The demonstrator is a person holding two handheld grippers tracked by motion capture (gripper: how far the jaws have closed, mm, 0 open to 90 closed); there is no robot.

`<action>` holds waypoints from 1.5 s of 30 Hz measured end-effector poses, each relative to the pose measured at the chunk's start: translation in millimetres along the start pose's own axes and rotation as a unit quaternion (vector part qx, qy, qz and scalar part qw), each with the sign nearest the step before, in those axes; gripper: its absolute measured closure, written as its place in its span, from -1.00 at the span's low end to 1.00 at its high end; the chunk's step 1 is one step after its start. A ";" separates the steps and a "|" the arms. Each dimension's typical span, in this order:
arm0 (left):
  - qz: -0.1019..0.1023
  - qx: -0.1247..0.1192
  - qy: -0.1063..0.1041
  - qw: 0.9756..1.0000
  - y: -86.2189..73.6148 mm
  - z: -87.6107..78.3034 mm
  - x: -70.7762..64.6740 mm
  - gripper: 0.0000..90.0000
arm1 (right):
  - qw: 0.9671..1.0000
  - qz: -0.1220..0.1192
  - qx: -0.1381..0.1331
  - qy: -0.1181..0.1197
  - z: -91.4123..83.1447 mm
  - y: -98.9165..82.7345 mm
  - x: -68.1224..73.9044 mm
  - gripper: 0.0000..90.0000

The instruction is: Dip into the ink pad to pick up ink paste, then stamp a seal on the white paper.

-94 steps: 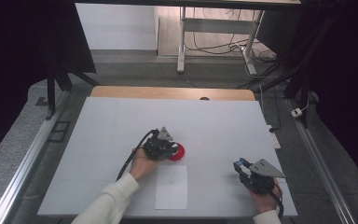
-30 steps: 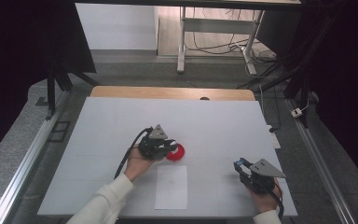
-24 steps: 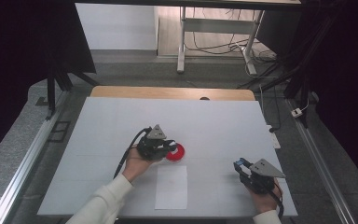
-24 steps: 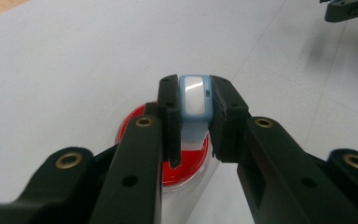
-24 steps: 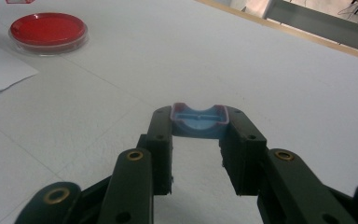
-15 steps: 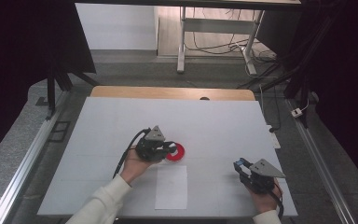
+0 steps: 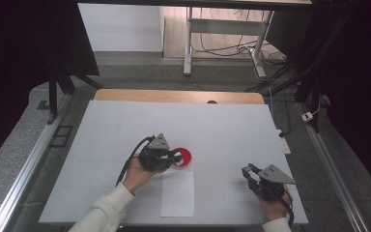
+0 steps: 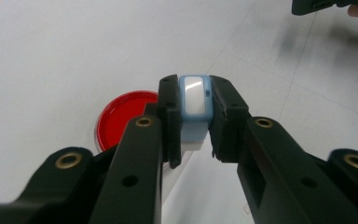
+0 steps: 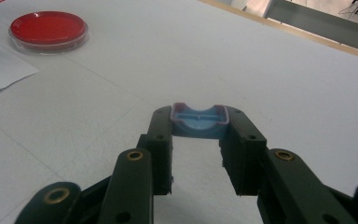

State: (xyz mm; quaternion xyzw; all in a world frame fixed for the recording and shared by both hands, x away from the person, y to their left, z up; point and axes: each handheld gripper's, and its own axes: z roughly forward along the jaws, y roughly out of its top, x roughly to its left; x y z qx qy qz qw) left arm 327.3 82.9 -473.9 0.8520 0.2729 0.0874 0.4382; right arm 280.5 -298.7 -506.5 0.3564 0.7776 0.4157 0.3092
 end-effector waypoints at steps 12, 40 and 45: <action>0.004 0.007 -0.008 1.000 -1.9 0.7 -4.4 0.68 | 1.000 0.000 0.000 0.000 -0.1 -0.3 -0.1 0.44; 0.021 0.016 -0.023 0.999 -8.4 -6.0 -19.5 0.67 | 1.000 -0.002 0.003 -0.001 0.8 -0.7 0.0 0.44; 0.021 0.018 -0.025 0.999 -10.1 -6.3 -21.6 0.67 | 1.000 -0.002 0.004 -0.001 1.0 -0.8 0.0 0.44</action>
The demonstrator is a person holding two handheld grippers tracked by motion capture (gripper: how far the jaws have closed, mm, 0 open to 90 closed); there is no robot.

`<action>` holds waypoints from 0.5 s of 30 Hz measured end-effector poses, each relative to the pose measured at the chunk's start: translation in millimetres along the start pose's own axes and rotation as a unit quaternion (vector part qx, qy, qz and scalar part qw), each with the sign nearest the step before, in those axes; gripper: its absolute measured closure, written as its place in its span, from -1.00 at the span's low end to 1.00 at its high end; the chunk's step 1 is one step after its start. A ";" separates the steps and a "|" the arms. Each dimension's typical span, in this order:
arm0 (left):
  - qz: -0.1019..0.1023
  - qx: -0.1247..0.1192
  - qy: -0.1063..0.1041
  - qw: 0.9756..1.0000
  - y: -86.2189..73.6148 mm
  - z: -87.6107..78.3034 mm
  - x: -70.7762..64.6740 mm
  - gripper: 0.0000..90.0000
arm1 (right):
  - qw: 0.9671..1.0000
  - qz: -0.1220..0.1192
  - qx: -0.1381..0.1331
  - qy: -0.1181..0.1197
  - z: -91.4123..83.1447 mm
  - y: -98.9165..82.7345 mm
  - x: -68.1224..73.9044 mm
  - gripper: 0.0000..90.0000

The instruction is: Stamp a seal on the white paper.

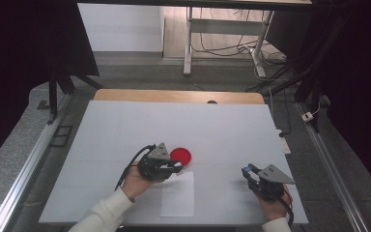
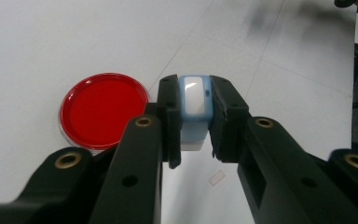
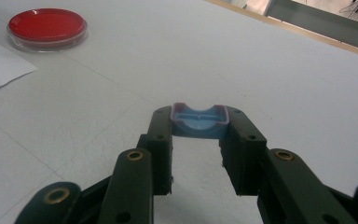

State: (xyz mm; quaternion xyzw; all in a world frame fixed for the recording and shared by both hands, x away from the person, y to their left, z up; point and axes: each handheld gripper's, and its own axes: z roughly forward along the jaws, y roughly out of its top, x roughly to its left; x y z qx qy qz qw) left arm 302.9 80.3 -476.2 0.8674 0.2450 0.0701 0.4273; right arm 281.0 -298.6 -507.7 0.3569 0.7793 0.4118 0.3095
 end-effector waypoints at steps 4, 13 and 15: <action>0.003 0.004 -0.002 1.000 -1.1 0.4 -1.9 0.67 | 1.000 0.000 -0.001 0.001 0.1 0.0 0.1 0.44; 0.002 0.007 -0.007 1.000 -4.0 1.9 -5.3 0.67 | 1.000 0.000 0.000 0.000 0.2 0.0 0.1 0.44; 0.001 0.008 -0.008 1.000 -4.8 2.2 -6.0 0.67 | 1.000 0.000 0.000 0.001 0.4 0.0 0.1 0.44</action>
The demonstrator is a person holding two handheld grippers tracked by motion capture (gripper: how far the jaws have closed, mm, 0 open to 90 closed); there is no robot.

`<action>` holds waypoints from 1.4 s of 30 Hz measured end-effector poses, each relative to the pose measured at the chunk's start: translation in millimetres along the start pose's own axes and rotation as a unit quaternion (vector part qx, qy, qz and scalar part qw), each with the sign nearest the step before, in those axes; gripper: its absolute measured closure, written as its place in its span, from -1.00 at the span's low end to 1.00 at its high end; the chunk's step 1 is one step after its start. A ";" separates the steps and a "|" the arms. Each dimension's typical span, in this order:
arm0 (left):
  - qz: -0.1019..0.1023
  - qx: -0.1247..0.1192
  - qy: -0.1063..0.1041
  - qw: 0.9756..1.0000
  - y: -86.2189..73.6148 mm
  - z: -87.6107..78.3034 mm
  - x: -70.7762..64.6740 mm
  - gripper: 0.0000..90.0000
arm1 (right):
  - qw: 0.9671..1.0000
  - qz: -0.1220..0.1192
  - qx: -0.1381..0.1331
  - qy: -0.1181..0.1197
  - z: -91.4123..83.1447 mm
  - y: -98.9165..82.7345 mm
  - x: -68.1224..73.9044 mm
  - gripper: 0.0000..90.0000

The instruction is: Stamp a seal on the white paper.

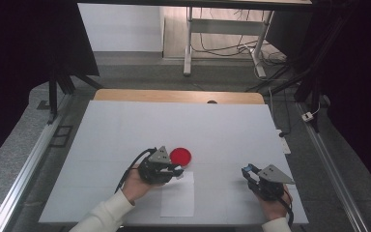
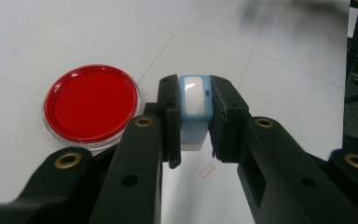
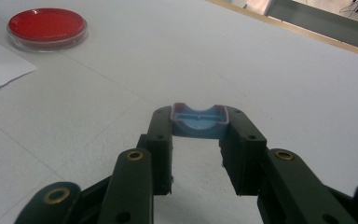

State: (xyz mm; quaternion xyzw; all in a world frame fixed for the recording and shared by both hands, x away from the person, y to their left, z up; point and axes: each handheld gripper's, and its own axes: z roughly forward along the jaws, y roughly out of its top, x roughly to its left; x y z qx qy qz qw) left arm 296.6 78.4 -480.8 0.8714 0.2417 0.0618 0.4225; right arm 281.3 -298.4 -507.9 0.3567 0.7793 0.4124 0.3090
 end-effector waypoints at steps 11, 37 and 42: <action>0.001 0.007 -0.004 1.000 -6.3 0.9 -4.3 0.67 | 1.000 0.001 -0.001 0.001 0.4 -0.1 0.0 0.44; 0.009 0.026 -0.010 1.000 -16.2 8.7 -8.8 0.67 | 1.000 0.002 0.001 0.001 1.2 -0.5 0.4 0.44; 0.011 0.030 -0.010 0.999 -17.6 10.6 -9.1 0.67 | 1.000 0.001 0.002 0.000 0.8 -0.3 0.3 0.44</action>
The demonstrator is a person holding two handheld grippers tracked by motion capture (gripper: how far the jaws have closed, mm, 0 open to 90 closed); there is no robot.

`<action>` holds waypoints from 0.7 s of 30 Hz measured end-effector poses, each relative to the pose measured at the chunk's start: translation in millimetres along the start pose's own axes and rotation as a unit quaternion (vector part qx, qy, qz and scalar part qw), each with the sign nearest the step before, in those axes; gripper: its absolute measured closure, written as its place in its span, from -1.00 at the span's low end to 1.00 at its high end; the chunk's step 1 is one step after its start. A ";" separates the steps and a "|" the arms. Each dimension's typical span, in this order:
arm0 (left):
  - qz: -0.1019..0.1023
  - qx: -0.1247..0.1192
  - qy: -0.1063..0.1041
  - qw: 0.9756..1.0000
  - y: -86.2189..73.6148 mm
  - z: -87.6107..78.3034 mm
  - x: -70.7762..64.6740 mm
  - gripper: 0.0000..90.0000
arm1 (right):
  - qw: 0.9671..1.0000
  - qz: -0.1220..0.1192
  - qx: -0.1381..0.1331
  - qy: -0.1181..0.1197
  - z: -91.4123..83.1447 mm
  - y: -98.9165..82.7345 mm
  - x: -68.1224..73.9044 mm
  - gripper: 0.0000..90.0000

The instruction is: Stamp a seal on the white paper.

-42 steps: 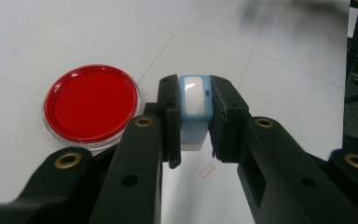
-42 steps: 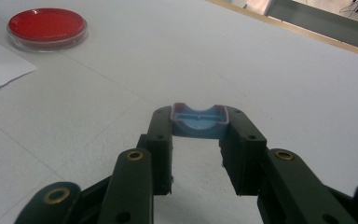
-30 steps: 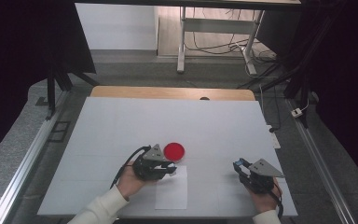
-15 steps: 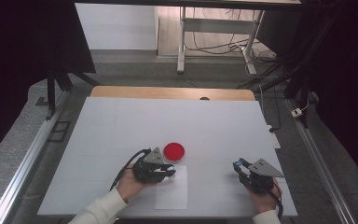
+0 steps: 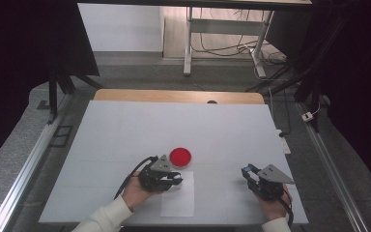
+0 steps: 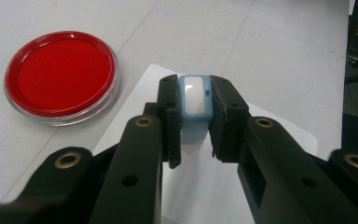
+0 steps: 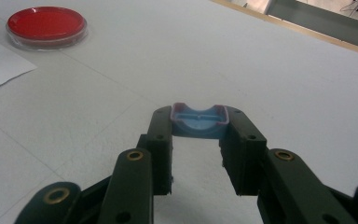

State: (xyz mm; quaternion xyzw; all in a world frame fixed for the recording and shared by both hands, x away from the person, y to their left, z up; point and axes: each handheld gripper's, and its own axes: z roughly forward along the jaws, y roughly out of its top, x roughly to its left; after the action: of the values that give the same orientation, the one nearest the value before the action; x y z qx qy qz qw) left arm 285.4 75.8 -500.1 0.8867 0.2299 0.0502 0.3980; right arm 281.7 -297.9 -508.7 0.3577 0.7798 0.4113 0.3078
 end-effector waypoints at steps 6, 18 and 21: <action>0.002 0.004 0.000 1.000 -1.1 3.2 -0.8 0.67 | 1.000 0.000 0.000 0.000 -0.1 0.0 -0.1 0.44; 0.005 0.009 0.001 1.000 -2.0 5.2 -1.2 0.67 | 1.000 0.000 0.000 0.000 -0.2 -0.1 -0.2 0.44; 0.005 0.009 0.001 1.000 -2.2 5.6 -1.2 0.67 | 1.000 0.000 0.000 0.000 -0.2 -0.1 -0.2 0.44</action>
State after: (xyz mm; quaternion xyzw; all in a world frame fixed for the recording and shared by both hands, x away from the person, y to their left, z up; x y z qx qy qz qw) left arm 285.1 72.6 -505.4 0.8915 0.2262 0.0510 0.3892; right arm 281.6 -298.2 -508.6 0.3573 0.7798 0.4115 0.3080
